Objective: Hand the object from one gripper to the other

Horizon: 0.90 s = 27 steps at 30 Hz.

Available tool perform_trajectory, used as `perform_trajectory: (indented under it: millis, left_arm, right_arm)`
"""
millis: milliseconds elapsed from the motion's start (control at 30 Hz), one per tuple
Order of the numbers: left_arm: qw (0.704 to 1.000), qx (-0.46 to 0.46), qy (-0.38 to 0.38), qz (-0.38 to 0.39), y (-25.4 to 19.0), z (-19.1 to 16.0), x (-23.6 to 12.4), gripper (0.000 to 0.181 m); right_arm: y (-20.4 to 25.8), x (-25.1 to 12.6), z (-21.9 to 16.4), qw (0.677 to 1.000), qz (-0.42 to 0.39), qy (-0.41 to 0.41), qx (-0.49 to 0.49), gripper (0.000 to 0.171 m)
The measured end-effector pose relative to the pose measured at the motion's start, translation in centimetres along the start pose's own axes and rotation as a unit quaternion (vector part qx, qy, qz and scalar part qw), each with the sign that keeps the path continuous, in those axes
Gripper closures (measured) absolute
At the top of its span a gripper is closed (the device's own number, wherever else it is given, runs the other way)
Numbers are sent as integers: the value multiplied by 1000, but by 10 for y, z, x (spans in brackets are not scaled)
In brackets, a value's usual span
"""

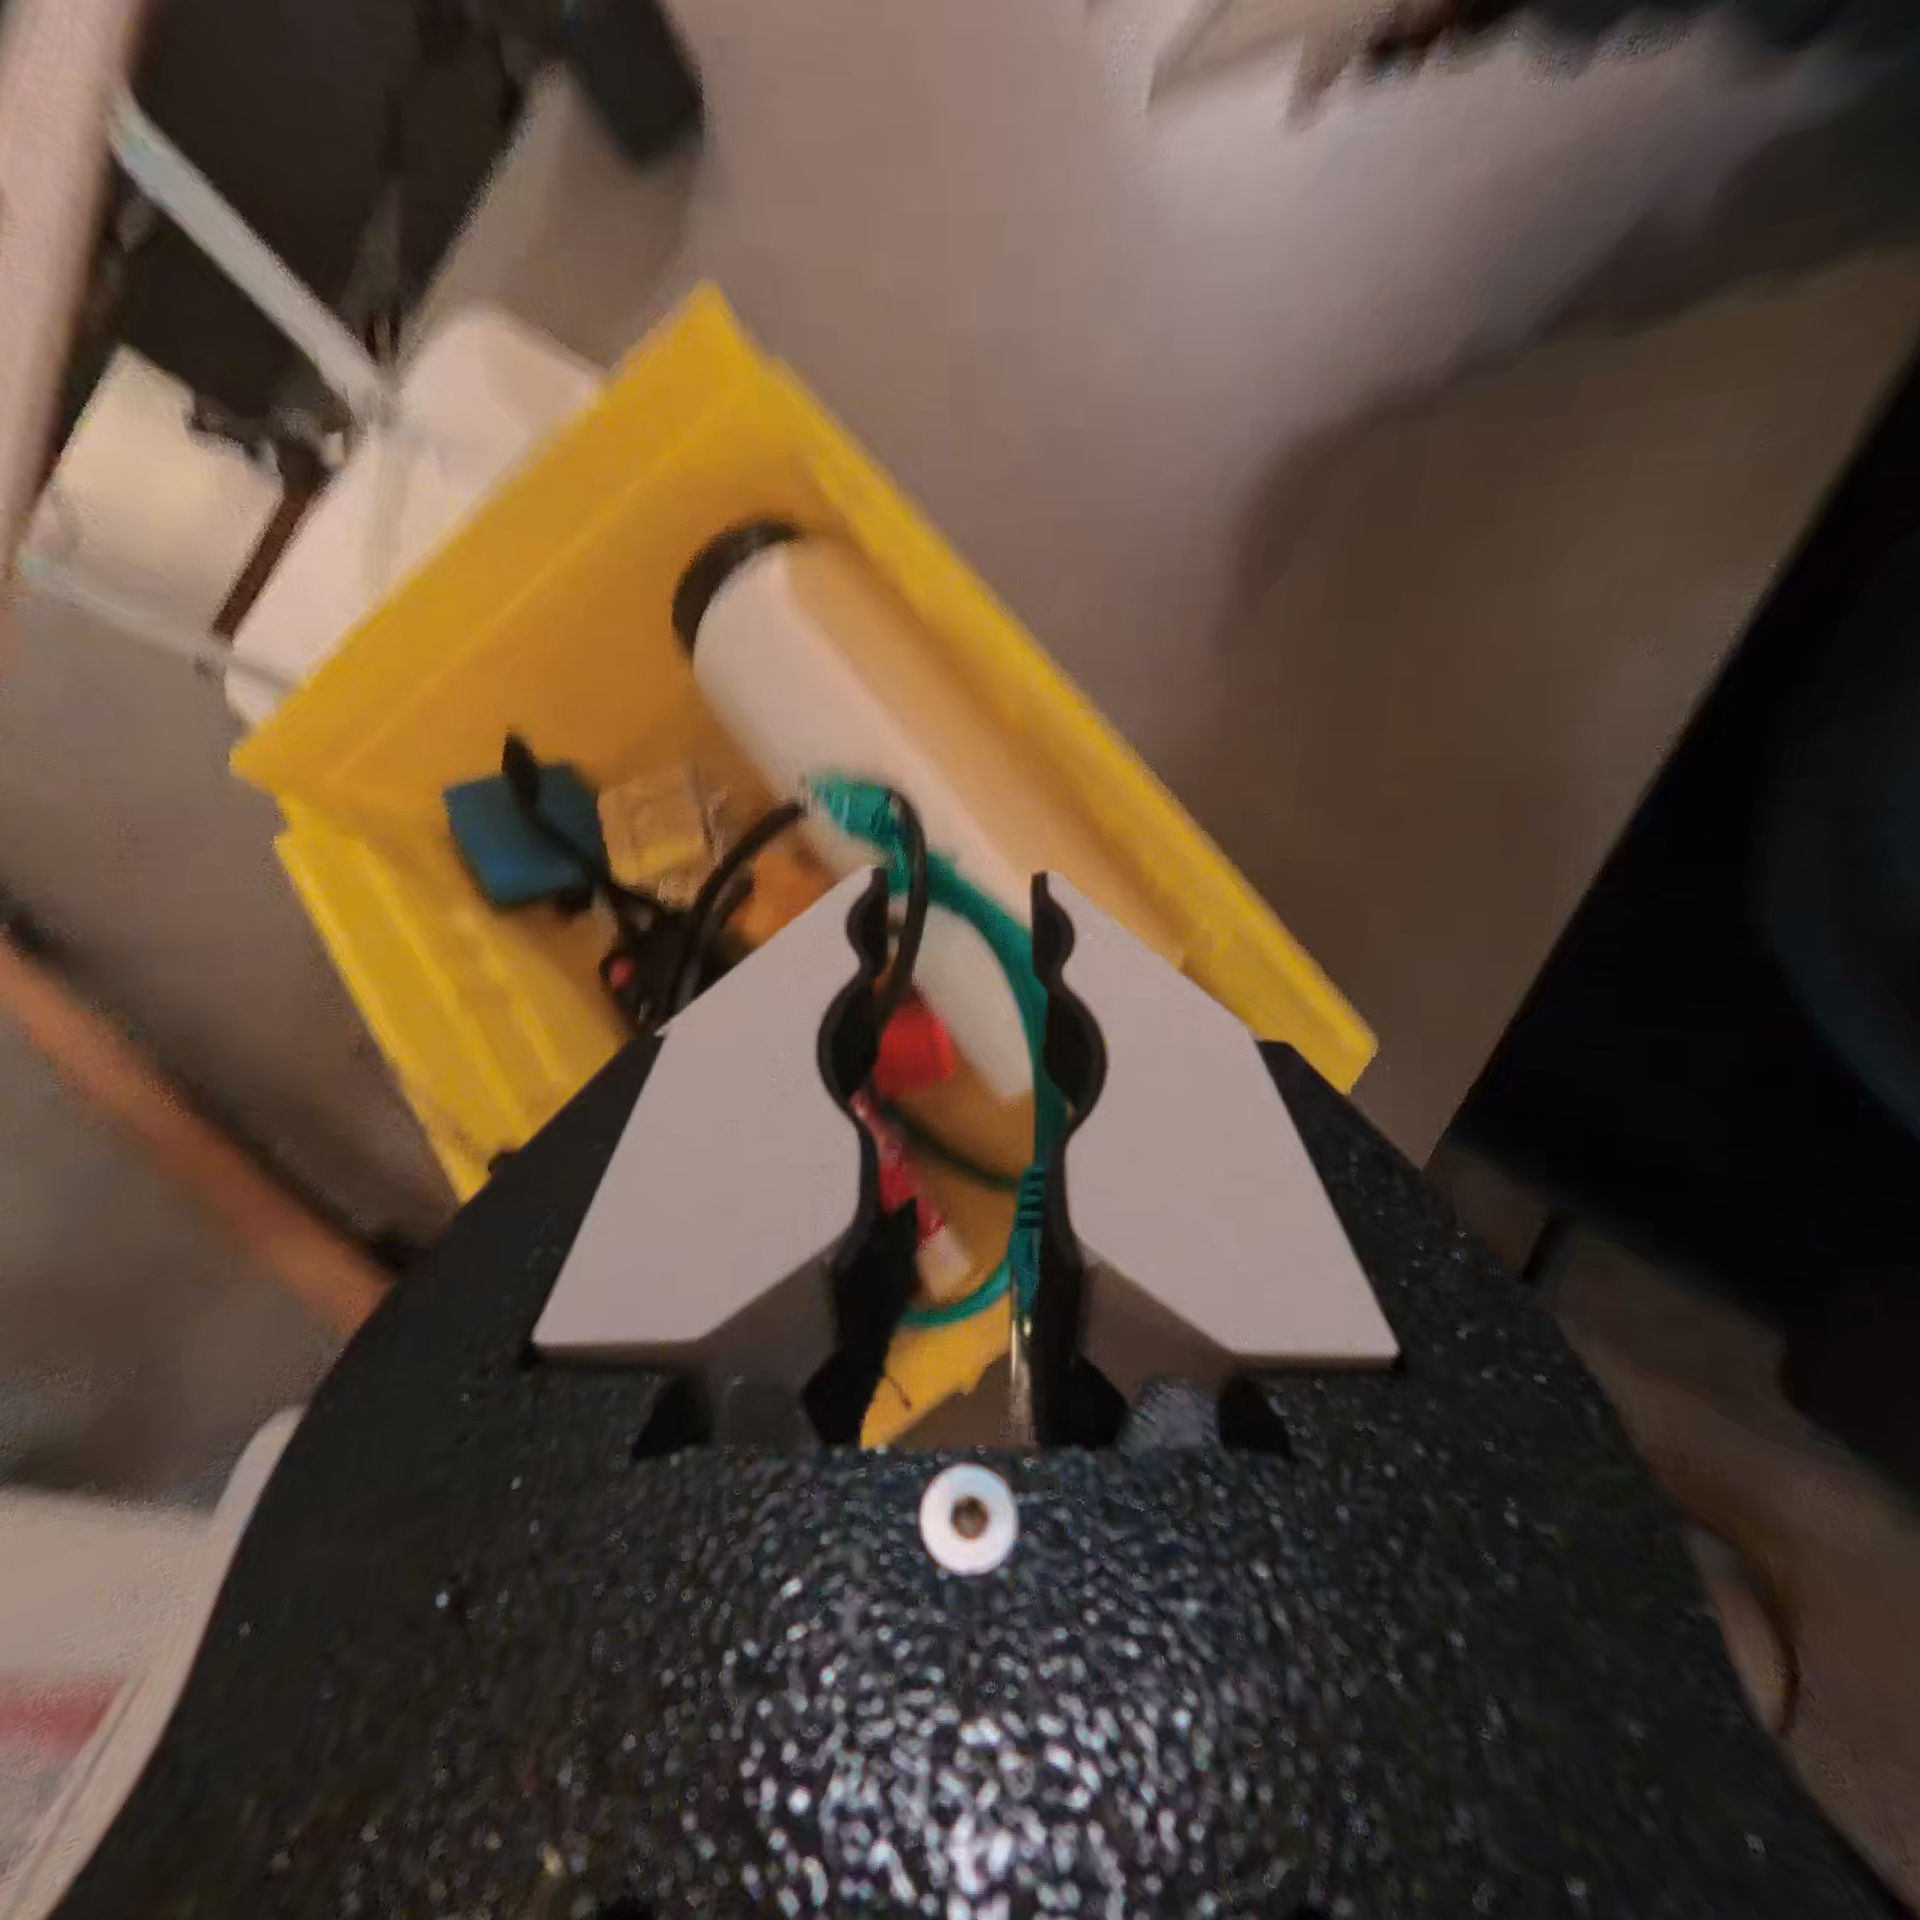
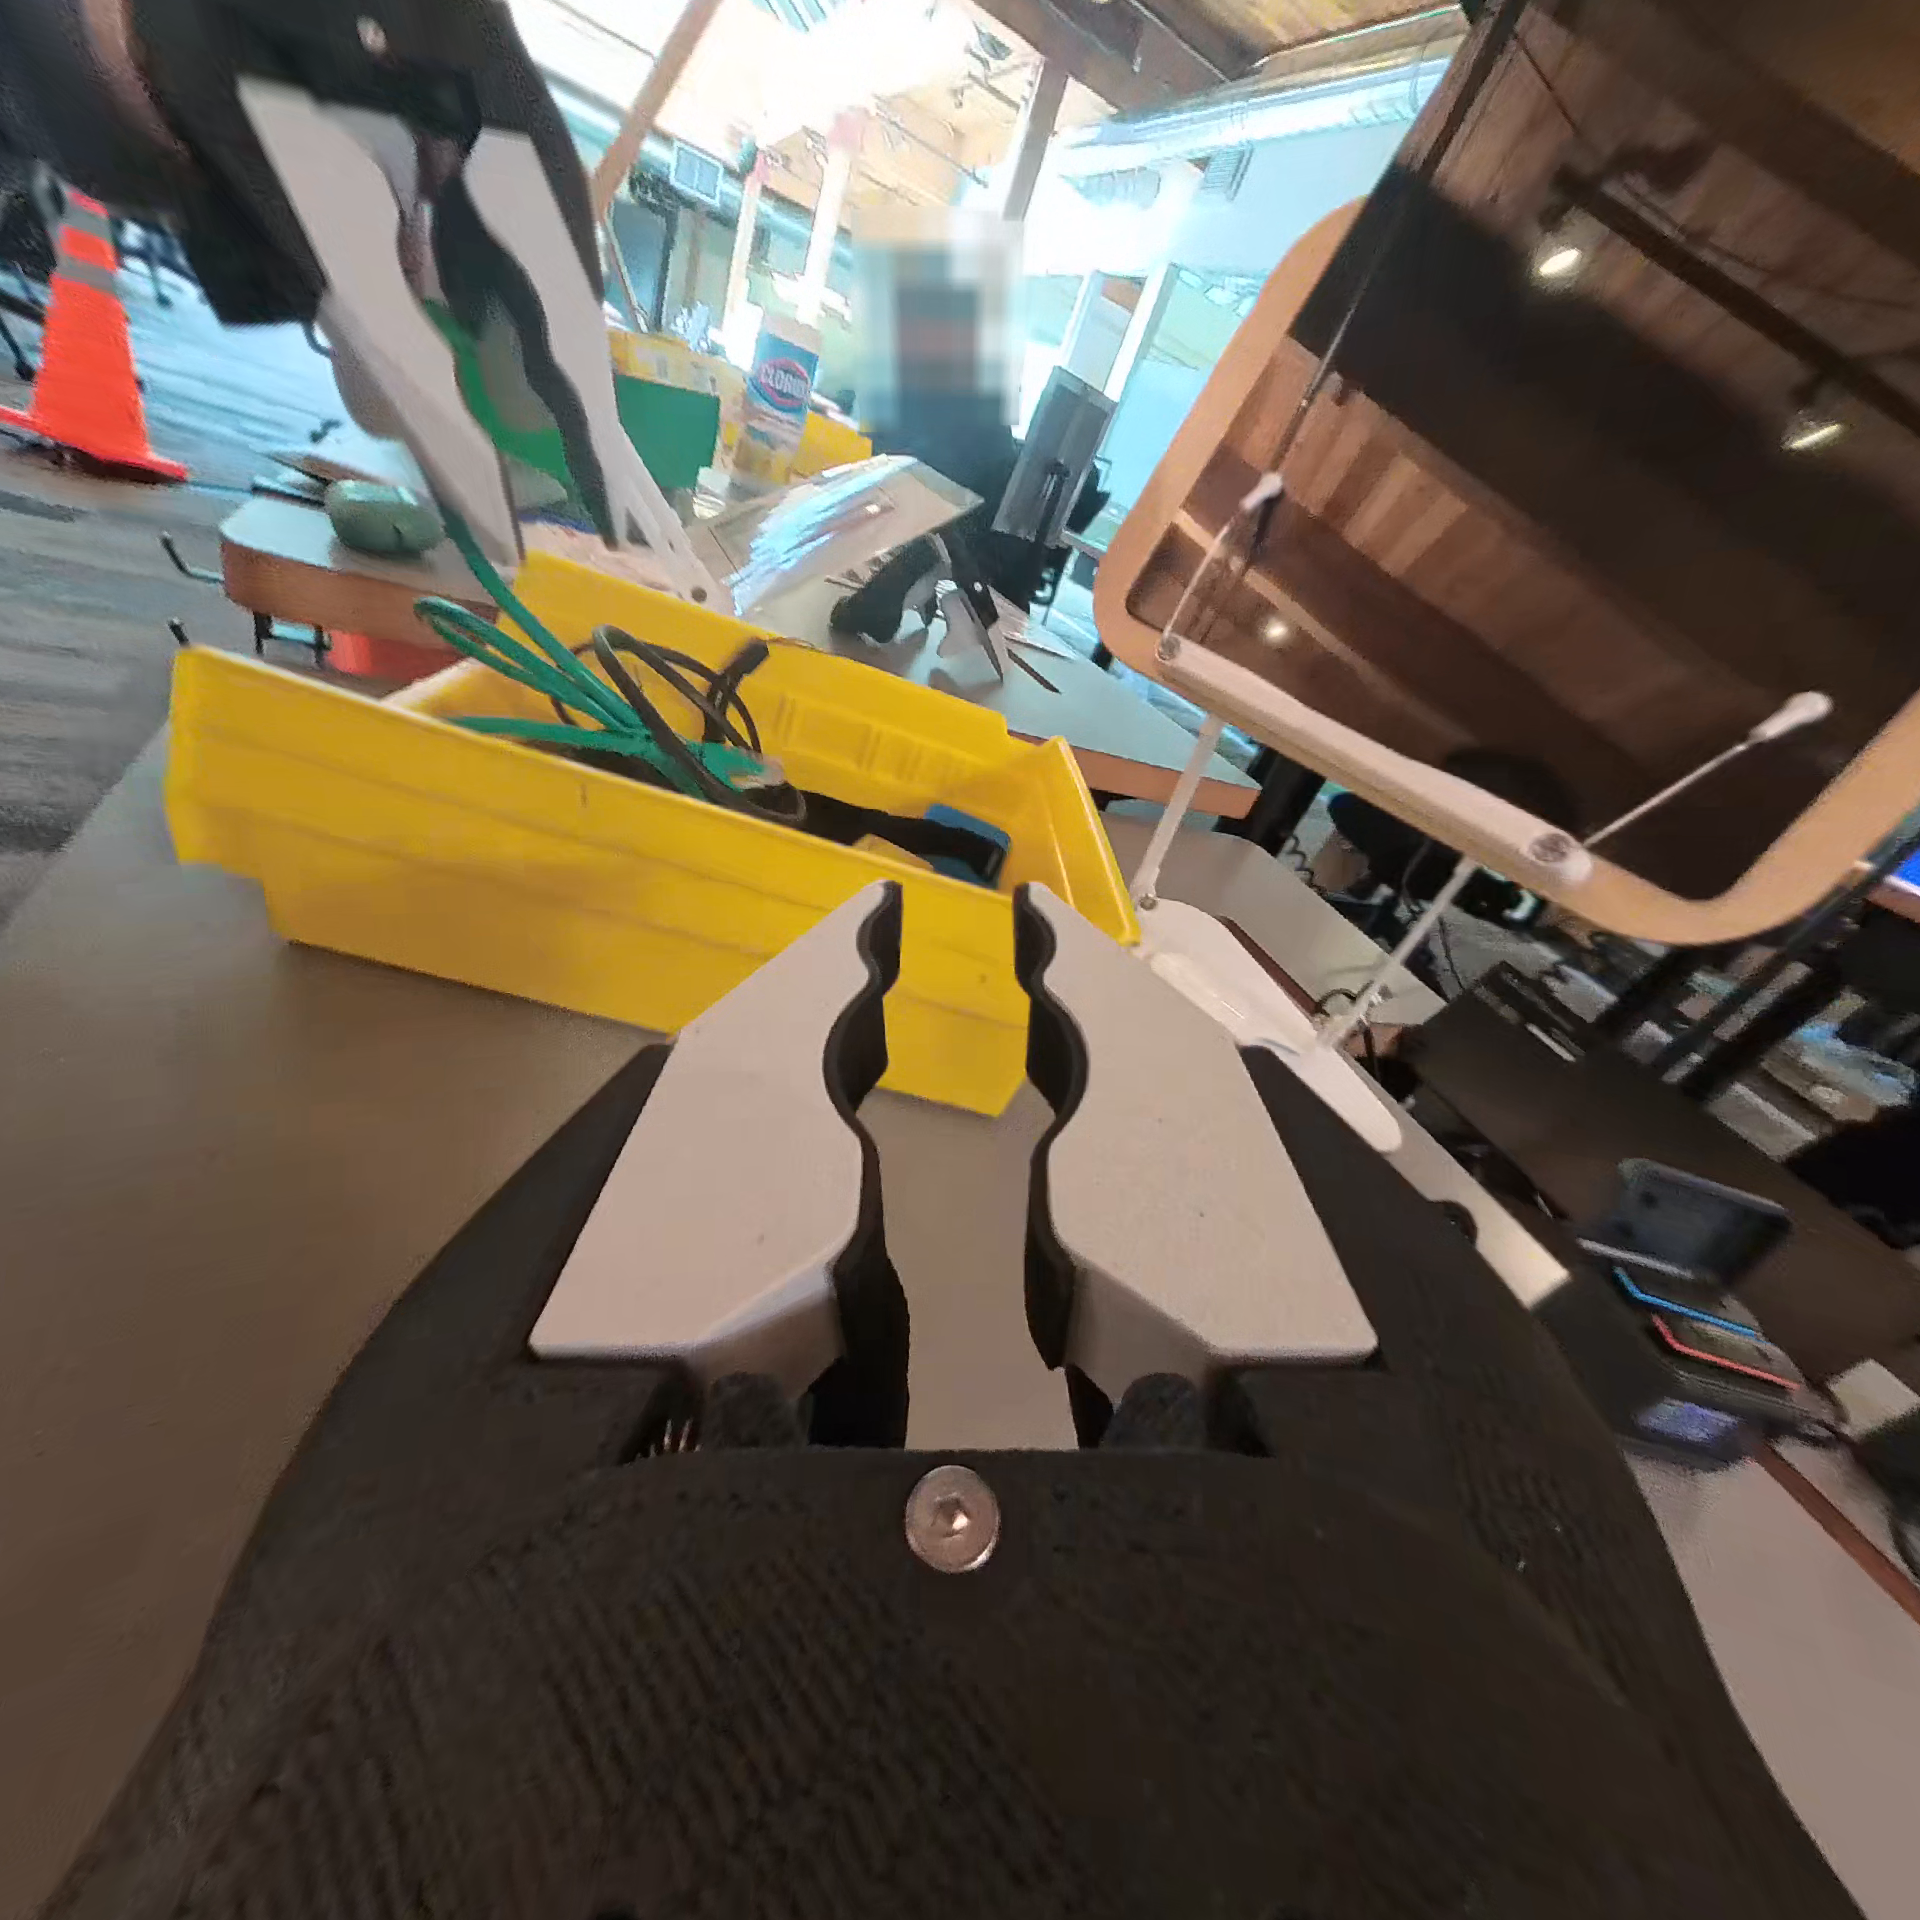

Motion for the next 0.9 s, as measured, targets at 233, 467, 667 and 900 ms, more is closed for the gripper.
perform_trajectory:
  millis: [233, 467, 667, 900]
  left_arm:
    - [962, -84, -249, 77, 52, 66, -74, 153]
    - [970, 116, 192, 88, 29, -59, -2, 136]
    - [952, 211, 204, 92, 19, -63, 36, 150]
    - [961, 117, 89, 234, 82, 9, 9, 180]
  right_arm:
    - [-17, -27, -16, 998, -46, 8, -30, 153]
    - [-30, -31, -28, 998, -68, 5, 1, 154]
    - [-29, -31, -29, 998, -68, 7, 0, 153]
    - [-32, -33, -31, 997, -75, 12, -2, 154]
Point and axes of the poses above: each gripper's, where its closed fingertips meet, x out along the fingers, z out of its top, y = z × x across the jaws, the point moved 1 cm from there along -x, back along the fingers, and after that the axes turned 9 degrees about z, right-handed, at the moved point
